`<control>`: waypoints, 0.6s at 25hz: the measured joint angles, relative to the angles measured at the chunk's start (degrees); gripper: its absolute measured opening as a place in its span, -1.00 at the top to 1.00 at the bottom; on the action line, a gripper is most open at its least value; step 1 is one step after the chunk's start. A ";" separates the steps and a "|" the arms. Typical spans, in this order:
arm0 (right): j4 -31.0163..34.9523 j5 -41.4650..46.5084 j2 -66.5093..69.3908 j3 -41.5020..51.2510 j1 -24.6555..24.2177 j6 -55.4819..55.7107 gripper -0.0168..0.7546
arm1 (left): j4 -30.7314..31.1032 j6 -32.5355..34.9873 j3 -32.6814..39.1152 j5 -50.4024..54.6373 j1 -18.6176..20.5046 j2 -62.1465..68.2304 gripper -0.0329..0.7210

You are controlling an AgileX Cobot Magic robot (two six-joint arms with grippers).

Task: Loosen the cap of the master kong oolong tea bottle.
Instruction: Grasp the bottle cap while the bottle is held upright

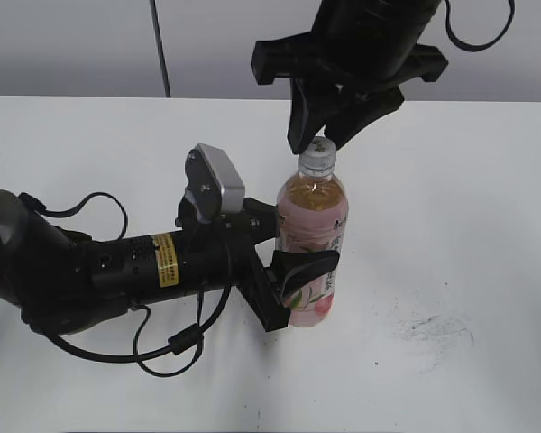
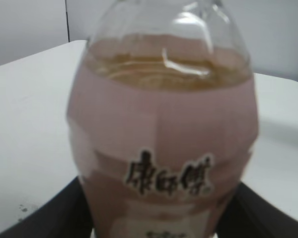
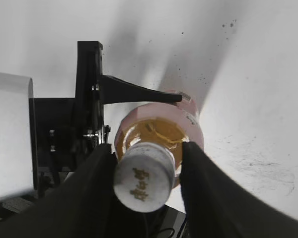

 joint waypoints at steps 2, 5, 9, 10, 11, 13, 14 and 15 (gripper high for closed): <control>0.00 0.00 0.00 -0.07 0.06 -0.25 0.25 | 0.00 0.00 0.00 0.00 0.00 0.00 -0.17; 0.06 0.00 0.00 -0.07 0.06 -2.35 0.25 | 0.00 0.00 0.00 0.00 0.00 0.00 -0.17; 0.33 -0.05 0.00 -0.07 0.06 -12.81 0.25 | 0.00 0.00 0.00 0.00 0.00 0.00 -0.17; 0.38 -0.05 0.00 -0.12 0.06 -17.09 0.25 | 0.00 0.00 0.00 0.00 0.00 0.00 -0.17; 0.52 -0.05 0.00 -0.12 0.06 -21.74 0.26 | 0.00 0.00 0.00 0.00 0.00 0.00 -0.17; 0.84 -0.05 0.00 -0.16 0.06 -31.62 0.26 | 0.00 0.00 0.00 0.00 0.00 0.00 -0.17; 0.98 -0.05 0.00 -0.16 0.06 -37.59 0.26 | 0.00 0.00 0.00 0.00 0.00 0.00 -0.17; 1.03 -0.05 -0.05 -0.24 0.06 -43.59 0.26 | 0.00 0.00 0.00 0.00 0.00 0.00 -0.17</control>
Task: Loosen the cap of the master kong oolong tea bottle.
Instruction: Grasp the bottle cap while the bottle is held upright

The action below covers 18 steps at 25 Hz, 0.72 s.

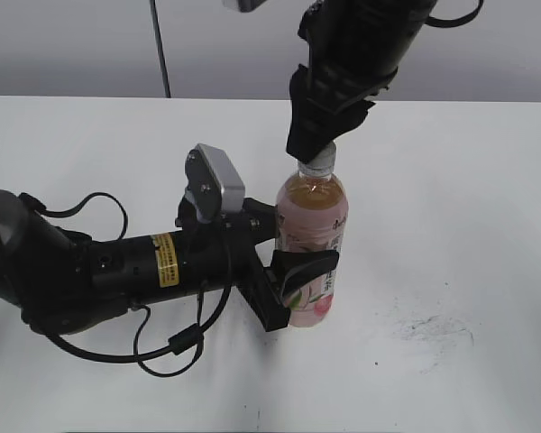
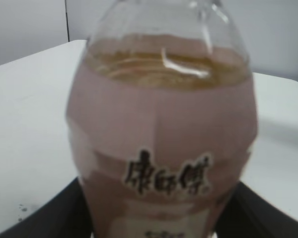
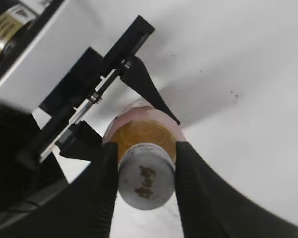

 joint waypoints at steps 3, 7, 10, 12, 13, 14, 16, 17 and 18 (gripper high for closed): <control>0.23 0.00 0.00 -0.09 0.00 -15.12 0.28 | 0.00 -0.07 0.00 0.00 0.00 0.00 -0.04; 0.23 0.00 -0.10 -0.21 0.11 -27.08 0.44 | -0.76 -0.39 0.00 -0.06 0.00 0.00 0.14; 0.36 0.00 -0.10 -0.21 0.11 -28.82 0.47 | -0.89 -0.47 0.00 -0.06 0.00 0.04 0.15; 0.91 0.00 -0.10 -0.21 0.11 -29.10 0.47 | -0.89 -0.48 0.00 -0.06 0.00 0.04 0.15; 1.33 0.00 -0.10 -0.21 0.11 -29.10 0.46 | -0.89 -0.48 0.00 -0.06 0.00 0.04 0.16; 1.85 0.00 -0.10 -0.21 0.11 -29.14 0.46 | -0.89 -0.48 0.00 -0.06 0.00 0.04 0.16; 2.57 0.00 -0.10 -0.21 0.11 -29.16 0.41 | -0.83 -0.48 0.00 -0.06 0.00 0.04 0.16; 2.85 0.00 -0.10 -0.21 0.11 -28.84 0.36 | -0.76 -0.48 0.00 -0.11 0.00 0.04 0.16; 3.36 0.00 -0.10 -0.21 0.11 -27.76 0.29 | -0.60 -0.42 0.00 -0.11 0.00 0.04 0.16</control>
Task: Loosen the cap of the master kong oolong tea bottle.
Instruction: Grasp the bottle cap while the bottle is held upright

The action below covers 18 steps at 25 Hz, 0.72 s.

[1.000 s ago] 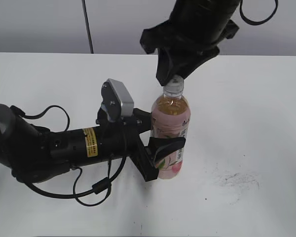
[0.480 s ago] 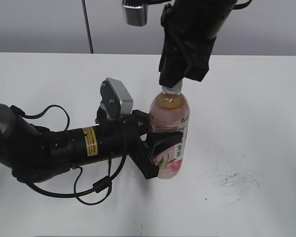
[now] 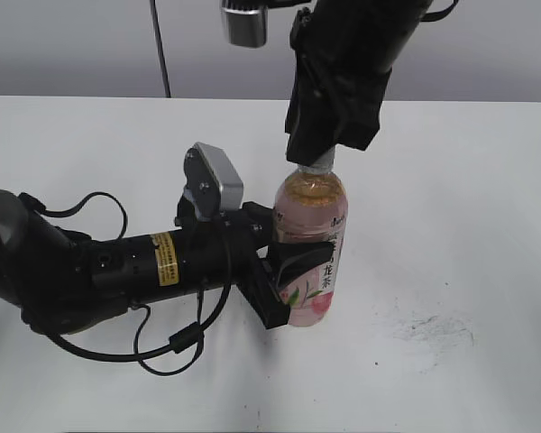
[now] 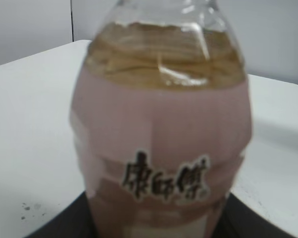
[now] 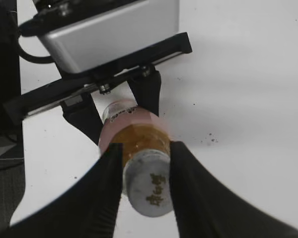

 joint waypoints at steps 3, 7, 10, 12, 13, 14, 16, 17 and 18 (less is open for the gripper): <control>0.65 0.00 0.00 0.00 0.00 4.55 0.01 | 0.17 0.05 0.00 -0.06 0.00 0.03 0.16; 0.98 0.00 -0.20 0.00 0.00 15.08 -0.36 | 0.17 0.05 0.00 -0.11 0.00 0.07 0.16; 1.10 0.04 -0.98 -0.14 0.00 28.27 -0.49 | 0.18 0.11 0.00 -0.11 0.00 0.07 0.16; 1.15 0.11 -1.22 -0.92 0.00 38.11 -0.52 | 0.24 0.17 0.00 -0.11 0.00 0.07 0.16; 1.15 0.11 -1.22 -1.16 0.00 43.46 -0.52 | 0.29 0.17 0.00 -0.11 0.00 0.07 0.16; 1.15 0.11 -1.28 -1.36 0.00 48.42 -0.52 | 0.29 0.17 0.00 -0.11 0.00 0.07 0.16; 1.00 0.11 -1.34 -1.47 0.00 56.19 -0.52 | 0.34 0.17 0.00 -0.11 0.00 0.07 0.16; 0.55 0.11 -1.34 -1.54 0.00 59.94 -0.52 | 0.34 0.22 0.00 -0.11 0.00 0.07 0.16; -0.06 0.16 -1.34 -1.54 0.00 62.98 -0.52 | 0.34 0.21 0.00 -0.11 0.00 0.07 0.16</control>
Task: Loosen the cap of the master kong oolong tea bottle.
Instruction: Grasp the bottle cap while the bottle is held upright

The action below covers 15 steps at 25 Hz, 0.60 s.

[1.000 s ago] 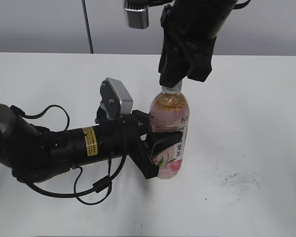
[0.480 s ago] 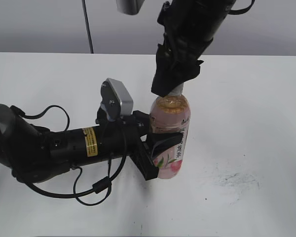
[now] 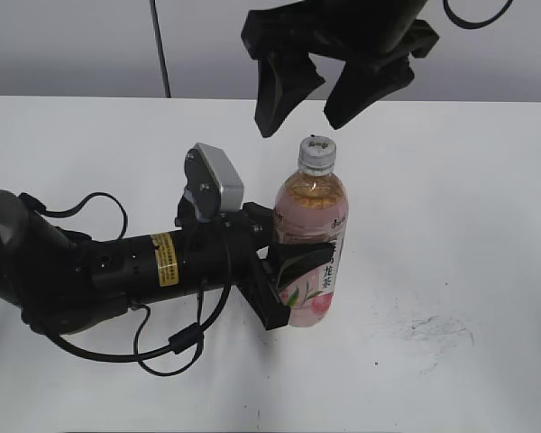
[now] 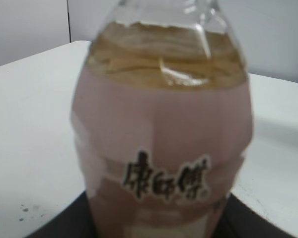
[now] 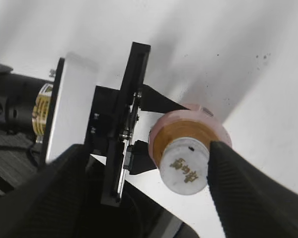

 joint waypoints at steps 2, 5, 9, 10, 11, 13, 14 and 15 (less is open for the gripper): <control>-2.12 0.00 0.00 0.00 0.00 6.03 -0.52 | 0.00 0.00 0.00 0.00 0.00 0.00 0.16; -3.79 0.00 0.00 0.00 0.00 11.16 -0.53 | 0.00 0.00 0.00 0.00 0.00 0.00 0.16; -3.98 0.00 0.00 0.20 0.00 13.41 -0.53 | 0.00 0.00 0.00 0.00 0.00 0.00 0.16; -3.98 0.00 -0.06 0.62 0.00 13.56 -0.53 | 0.00 0.00 0.00 0.00 0.00 0.00 0.16; -3.98 0.00 -0.06 1.12 0.00 13.68 -0.53 | 0.00 0.00 0.00 0.00 0.00 0.00 0.16; -3.98 0.00 -0.06 2.56 0.00 13.84 -0.53 | 0.00 0.00 0.00 0.00 0.00 0.00 0.16; -3.98 0.05 -0.06 3.12 0.00 13.84 -0.53 | 0.00 0.00 0.00 0.00 0.00 0.00 0.16; -3.98 0.05 -0.06 3.50 0.00 13.90 -0.52 | 0.00 0.00 0.00 0.00 0.00 0.00 0.16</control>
